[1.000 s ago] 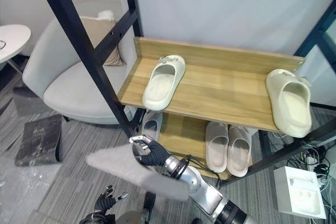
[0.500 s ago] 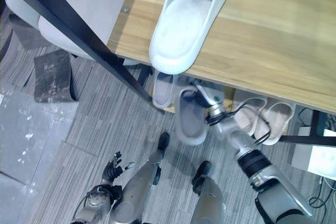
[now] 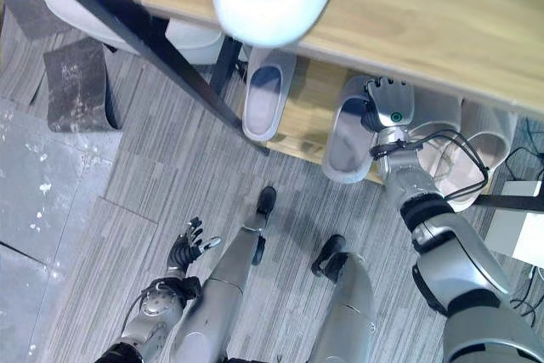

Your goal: Arrange the slippers neatly on the shoe rack.

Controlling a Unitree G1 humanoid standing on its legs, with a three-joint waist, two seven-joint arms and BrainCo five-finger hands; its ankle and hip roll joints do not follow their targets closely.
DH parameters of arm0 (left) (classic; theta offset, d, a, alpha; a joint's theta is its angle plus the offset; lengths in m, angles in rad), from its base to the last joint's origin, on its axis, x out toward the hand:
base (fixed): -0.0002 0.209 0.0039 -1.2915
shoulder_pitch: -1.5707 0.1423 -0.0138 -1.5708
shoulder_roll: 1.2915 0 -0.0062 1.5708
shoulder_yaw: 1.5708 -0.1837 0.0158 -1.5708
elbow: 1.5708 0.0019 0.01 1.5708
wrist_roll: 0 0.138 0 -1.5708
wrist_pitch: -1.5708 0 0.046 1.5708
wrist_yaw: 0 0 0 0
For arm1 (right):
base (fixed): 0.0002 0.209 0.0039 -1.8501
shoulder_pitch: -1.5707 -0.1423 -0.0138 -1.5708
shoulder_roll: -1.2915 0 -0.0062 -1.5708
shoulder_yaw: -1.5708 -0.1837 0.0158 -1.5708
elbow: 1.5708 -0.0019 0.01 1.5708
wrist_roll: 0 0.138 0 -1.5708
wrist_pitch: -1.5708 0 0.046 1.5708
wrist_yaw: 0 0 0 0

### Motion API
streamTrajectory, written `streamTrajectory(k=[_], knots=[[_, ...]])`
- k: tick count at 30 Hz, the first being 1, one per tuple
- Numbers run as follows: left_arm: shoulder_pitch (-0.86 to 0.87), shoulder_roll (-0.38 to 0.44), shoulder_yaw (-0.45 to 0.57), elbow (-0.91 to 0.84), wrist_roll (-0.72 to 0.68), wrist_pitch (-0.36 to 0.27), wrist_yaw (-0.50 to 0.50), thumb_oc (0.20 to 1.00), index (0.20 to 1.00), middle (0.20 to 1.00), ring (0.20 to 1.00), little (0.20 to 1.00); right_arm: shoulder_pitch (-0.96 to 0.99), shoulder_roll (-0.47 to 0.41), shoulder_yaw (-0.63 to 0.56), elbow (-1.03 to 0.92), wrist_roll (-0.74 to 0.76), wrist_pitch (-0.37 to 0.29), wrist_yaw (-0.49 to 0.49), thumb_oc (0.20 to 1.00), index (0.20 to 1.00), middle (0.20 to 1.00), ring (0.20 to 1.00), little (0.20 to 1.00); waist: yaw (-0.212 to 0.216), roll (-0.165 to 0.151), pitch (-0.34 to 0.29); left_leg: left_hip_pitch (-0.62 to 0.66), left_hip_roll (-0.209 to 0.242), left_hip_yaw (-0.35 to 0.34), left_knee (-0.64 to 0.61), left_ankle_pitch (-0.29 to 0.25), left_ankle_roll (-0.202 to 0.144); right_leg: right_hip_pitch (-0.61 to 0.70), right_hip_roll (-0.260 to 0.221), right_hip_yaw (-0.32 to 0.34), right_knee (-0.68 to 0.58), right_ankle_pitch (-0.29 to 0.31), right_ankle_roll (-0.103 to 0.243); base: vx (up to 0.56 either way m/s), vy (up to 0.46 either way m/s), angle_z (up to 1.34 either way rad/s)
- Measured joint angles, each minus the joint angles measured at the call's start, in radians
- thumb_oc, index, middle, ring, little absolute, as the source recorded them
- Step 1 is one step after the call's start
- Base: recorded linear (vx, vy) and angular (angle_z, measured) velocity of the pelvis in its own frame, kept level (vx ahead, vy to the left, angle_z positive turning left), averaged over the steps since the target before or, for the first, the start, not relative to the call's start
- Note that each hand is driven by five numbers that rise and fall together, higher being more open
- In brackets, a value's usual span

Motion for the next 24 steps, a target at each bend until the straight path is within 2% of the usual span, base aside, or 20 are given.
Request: streamTrajectory(k=[4, 6, 13, 14, 15, 16, 24], knots=[[0.002, 0.022, -0.021, -0.023, -0.002, 0.0, 0.0, 1.0, 1.0, 1.0, 1.0, 1.0, -0.107, 0.026, 0.083, 0.104, 0.018, 0.002, -0.019, 0.2, 0.2, 0.2, 0.2, 0.2, 0.023, 0.007, -0.001, -0.031, -0.007, 0.003, 0.024, -0.002, -0.002, -0.038, -0.015, 0.013, 0.04, -0.017, 0.01, 0.02, 0.017, 0.03], [-0.003, 0.026, -0.023, -0.034, -0.002, 0.0, 0.0, 1.0, 1.0, 1.0, 1.0, 1.0, -0.139, 0.032, 0.084, 0.101, 0.018, 0.0, -0.023, 0.2, 0.2, 0.2, 0.2, 0.2, 0.053, 0.007, -0.001, -0.052, -0.009, 0.002, 0.022, -0.003, -0.005, -0.061, -0.018, 0.013, 0.049, -0.017, 0.005, 0.05, 0.01, 0.13], [-0.002, 0.032, -0.028, -0.036, -0.002, 0.0, -0.001, 1.0, 1.0, 1.0, 1.0, 1.0, -0.15, 0.056, 0.083, 0.131, 0.03, -0.001, -0.025, 0.2, 0.2, 0.2, 0.2, 0.2, 0.08, 0.008, -0.002, -0.051, -0.038, 0.0, 0.072, -0.013, 0.0, -0.05, -0.047, 0.021, 0.1, -0.042, -0.005, 0.03, 0.004, 0.09], [-0.002, 0.032, -0.028, -0.036, -0.003, 0.0, -0.001, 1.0, 1.0, 1.0, 1.0, 1.0, -0.16, 0.067, 0.083, 0.167, 0.039, 0.001, -0.024, 0.57, 0.57, 0.57, 0.57, 0.57, 0.082, 0.009, -0.003, -0.051, -0.043, 0.002, 0.085, -0.02, 0.002, -0.047, -0.054, 0.024, 0.111, -0.049, -0.003, 0.02, 0.004, 0.09], [-0.002, 0.033, -0.028, -0.036, -0.003, 0.0, -0.001, 1.0, 1.0, 1.0, 1.0, 1.0, -0.166, 0.073, 0.083, 0.187, 0.04, 0.002, -0.023, 0.805, 0.805, 0.805, 0.805, 0.805, 0.083, 0.01, -0.003, -0.051, -0.044, 0.001, 0.091, -0.022, 0.004, -0.046, -0.055, 0.024, 0.114, -0.049, -0.003, 0.01, 0.005, 0.04], [-0.002, 0.033, -0.028, -0.036, -0.003, 0.0, -0.001, 1.0, 1.0, 1.0, 1.0, 1.0, -0.166, 0.073, 0.082, 0.187, 0.043, 0.003, -0.023, 1.0, 1.0, 1.0, 1.0, 1.0, 0.084, 0.01, -0.003, -0.051, -0.044, 0.002, 0.095, -0.022, 0.005, -0.045, -0.055, 0.024, 0.115, -0.049, -0.003, 0.0, 0.0, 0.0], [0.0, 0.036, -0.027, -0.047, -0.029, 0.001, 0.0, 1.0, 1.0, 1.0, 1.0, 1.0, -0.193, 0.098, 0.054, 0.38, 0.059, 0.071, 0.053, 1.0, 1.0, 1.0, 1.0, 1.0, 0.089, 0.012, -0.005, -0.044, -0.04, -0.002, 0.096, -0.032, 0.001, -0.035, -0.053, 0.023, 0.121, -0.059, 0.002, 0.0, 0.0, 0.01]])
